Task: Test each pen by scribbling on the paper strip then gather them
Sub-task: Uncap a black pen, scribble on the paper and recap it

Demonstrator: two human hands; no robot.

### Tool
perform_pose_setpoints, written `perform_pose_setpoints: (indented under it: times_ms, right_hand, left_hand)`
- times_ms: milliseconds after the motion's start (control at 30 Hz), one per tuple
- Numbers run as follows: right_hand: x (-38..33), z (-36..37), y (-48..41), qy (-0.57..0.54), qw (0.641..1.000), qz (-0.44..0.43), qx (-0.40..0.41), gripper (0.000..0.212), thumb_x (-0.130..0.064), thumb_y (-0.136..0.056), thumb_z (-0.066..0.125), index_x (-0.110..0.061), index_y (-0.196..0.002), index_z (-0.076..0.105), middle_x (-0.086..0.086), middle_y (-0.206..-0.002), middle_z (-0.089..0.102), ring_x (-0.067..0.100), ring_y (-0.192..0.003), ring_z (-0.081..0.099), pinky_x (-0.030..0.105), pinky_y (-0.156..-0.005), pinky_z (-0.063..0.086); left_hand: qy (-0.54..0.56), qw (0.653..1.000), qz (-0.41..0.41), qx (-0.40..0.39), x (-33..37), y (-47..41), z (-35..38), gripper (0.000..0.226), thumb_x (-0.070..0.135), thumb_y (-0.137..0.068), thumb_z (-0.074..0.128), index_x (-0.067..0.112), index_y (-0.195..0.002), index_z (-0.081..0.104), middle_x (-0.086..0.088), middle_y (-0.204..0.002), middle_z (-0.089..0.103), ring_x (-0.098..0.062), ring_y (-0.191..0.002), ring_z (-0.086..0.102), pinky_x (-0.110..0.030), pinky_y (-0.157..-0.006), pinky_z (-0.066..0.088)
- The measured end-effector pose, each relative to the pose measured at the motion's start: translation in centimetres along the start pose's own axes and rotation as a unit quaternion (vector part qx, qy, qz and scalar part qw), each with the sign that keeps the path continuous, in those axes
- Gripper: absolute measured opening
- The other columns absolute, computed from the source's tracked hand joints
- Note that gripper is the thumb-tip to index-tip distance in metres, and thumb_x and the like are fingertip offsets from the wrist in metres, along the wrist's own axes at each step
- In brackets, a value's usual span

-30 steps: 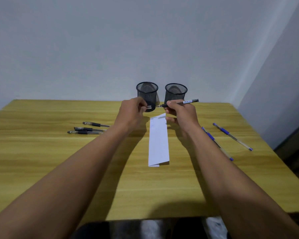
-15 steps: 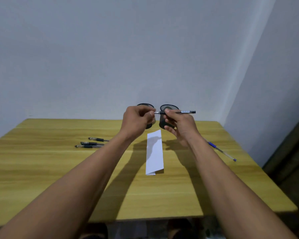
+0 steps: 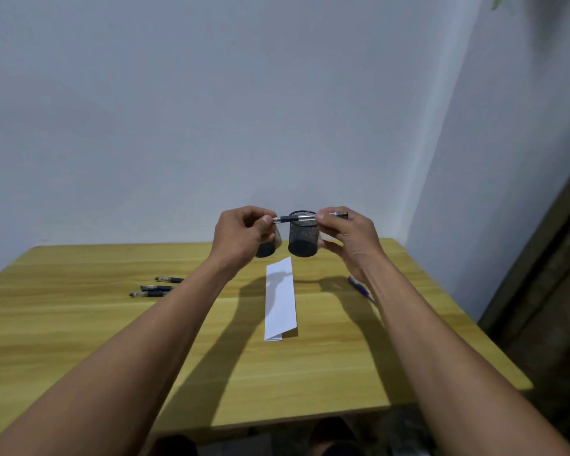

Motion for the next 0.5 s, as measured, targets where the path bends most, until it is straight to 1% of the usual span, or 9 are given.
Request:
perform_pose_setpoints:
  times_ms: [67,167,200,233,300,333,400,433,500]
  right_hand:
    - [-1.1,-0.6,0.1,0.099,0.994,-0.039,-0.010,0.006,-0.010,-0.083,0.080,-0.015,-0.082,0.077,0.004,-0.089,0.072,0.015,-0.084,0.066,0.028,-0.063,0.056]
    - [-2.0,-0.4,0.1,0.200,0.976,-0.082,-0.029,0.008,-0.005,-0.083,0.080,-0.012,-0.084,0.077,0.007,-0.090,0.074,0.005,-0.074,0.064,0.016,-0.055,0.049]
    - [-2.1,-0.3,0.1,0.229,0.968,-0.095,-0.034,0.008,-0.005,-0.082,0.080,-0.012,-0.085,0.077,0.007,-0.088,0.074,0.002,-0.070,0.064,0.015,-0.055,0.048]
    - [-2.1,-0.1,0.0,0.254,0.961,-0.106,-0.038,0.009,-0.006,-0.082,0.080,-0.013,-0.087,0.078,0.006,-0.086,0.075,0.002,-0.069,0.063,0.015,-0.059,0.048]
    - [-1.9,0.0,-0.1,0.289,0.949,-0.120,-0.042,0.008,-0.011,-0.082,0.081,-0.017,-0.087,0.080,0.004,-0.085,0.077,0.005,-0.074,0.064,0.018,-0.069,0.049]
    - [-1.8,0.0,-0.1,0.307,0.942,-0.125,-0.043,0.008,-0.013,-0.083,0.081,-0.019,-0.088,0.080,0.001,-0.085,0.077,0.005,-0.075,0.064,0.016,-0.070,0.048]
    - [-1.7,-0.1,0.1,0.340,0.930,-0.137,-0.039,0.007,-0.018,-0.084,0.081,-0.020,-0.091,0.081,-0.004,-0.084,0.076,0.001,-0.076,0.063,0.007,-0.066,0.045]
    - [-1.7,-0.4,0.2,0.348,0.926,-0.144,-0.031,0.007,-0.019,-0.084,0.080,-0.021,-0.091,0.081,-0.005,-0.085,0.076,0.002,-0.078,0.063,0.005,-0.065,0.044]
    - [-1.9,-1.3,0.5,0.361,0.920,-0.152,-0.006,0.007,-0.021,-0.085,0.079,-0.022,-0.092,0.081,-0.006,-0.089,0.076,0.004,-0.084,0.065,0.008,-0.069,0.044]
  left_hand:
    - [0.006,1.000,-0.001,-0.002,0.1,0.2,0.0,0.014,0.004,-0.097,0.060,0.006,-0.094,0.073,-0.018,-0.096,0.072,-0.024,-0.086,0.071,-0.040,-0.087,0.061]
    - [0.025,1.000,-0.003,0.001,0.1,0.4,0.4,0.013,0.002,-0.096,0.060,0.000,-0.099,0.072,-0.020,-0.097,0.071,-0.026,-0.087,0.069,-0.037,-0.085,0.061]
    - [0.027,1.000,-0.001,0.001,0.1,0.4,0.5,0.013,0.003,-0.096,0.061,-0.002,-0.101,0.072,-0.022,-0.098,0.071,-0.026,-0.087,0.070,-0.036,-0.084,0.061]
    - [0.027,1.000,0.002,0.002,0.0,0.3,0.7,0.014,0.004,-0.096,0.061,-0.003,-0.103,0.072,-0.023,-0.099,0.071,-0.026,-0.086,0.070,-0.034,-0.083,0.061]
    - [0.022,1.000,0.007,0.005,0.1,0.3,0.8,0.014,0.005,-0.096,0.062,-0.001,-0.103,0.073,-0.023,-0.100,0.071,-0.023,-0.085,0.071,-0.034,-0.082,0.062]
    - [0.018,1.000,0.007,0.007,0.1,0.3,0.9,0.014,0.006,-0.096,0.062,0.000,-0.103,0.073,-0.022,-0.100,0.072,-0.023,-0.083,0.072,-0.036,-0.082,0.062]
    - [0.007,1.000,0.002,0.005,0.0,0.2,1.1,0.014,0.009,-0.097,0.062,0.004,-0.102,0.074,-0.020,-0.099,0.072,-0.023,-0.081,0.072,-0.040,-0.081,0.062]
    - [-0.004,1.000,0.001,0.001,-0.1,0.3,1.3,0.014,0.011,-0.096,0.062,0.006,-0.103,0.074,-0.019,-0.098,0.073,-0.023,-0.080,0.071,-0.040,-0.079,0.062]
    - [-0.049,0.999,0.013,-0.005,-0.1,0.5,2.0,0.016,0.018,-0.095,0.063,0.013,-0.106,0.074,-0.012,-0.097,0.073,-0.020,-0.082,0.069,-0.034,-0.075,0.061]
Point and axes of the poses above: each hand's wrist, its own y-axis away from the middle knuckle, its own z-axis out of the palm, x = y × z, the point moved 6 cm from there along -y, towards the middle knuckle
